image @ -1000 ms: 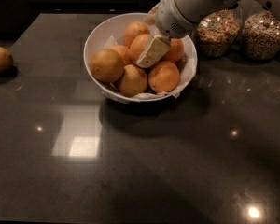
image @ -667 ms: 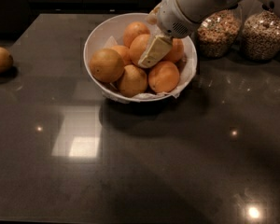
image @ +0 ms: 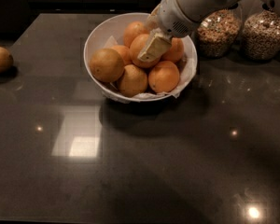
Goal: Pick orange from white bowl
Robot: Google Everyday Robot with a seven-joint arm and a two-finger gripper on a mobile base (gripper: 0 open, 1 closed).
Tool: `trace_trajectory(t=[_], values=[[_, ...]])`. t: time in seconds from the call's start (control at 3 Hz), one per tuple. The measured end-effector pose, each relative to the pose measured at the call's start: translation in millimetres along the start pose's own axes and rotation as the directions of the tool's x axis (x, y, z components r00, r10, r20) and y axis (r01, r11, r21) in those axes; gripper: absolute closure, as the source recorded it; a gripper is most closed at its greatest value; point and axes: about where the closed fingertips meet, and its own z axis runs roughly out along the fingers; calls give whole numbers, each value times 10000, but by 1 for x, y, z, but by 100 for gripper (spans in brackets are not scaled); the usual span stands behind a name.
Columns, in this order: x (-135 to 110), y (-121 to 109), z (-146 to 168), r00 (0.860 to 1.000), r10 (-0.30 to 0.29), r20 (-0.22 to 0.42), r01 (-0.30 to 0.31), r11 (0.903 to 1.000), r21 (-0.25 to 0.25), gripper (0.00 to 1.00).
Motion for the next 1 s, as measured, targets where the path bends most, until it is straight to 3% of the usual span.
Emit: trace_trajectory(t=[0.33, 1.0], values=[[1, 1, 0, 10000, 24, -2, -24, 10000, -59, 35], [4, 14, 18, 10000, 74, -55, -77, 9973, -729, 31]])
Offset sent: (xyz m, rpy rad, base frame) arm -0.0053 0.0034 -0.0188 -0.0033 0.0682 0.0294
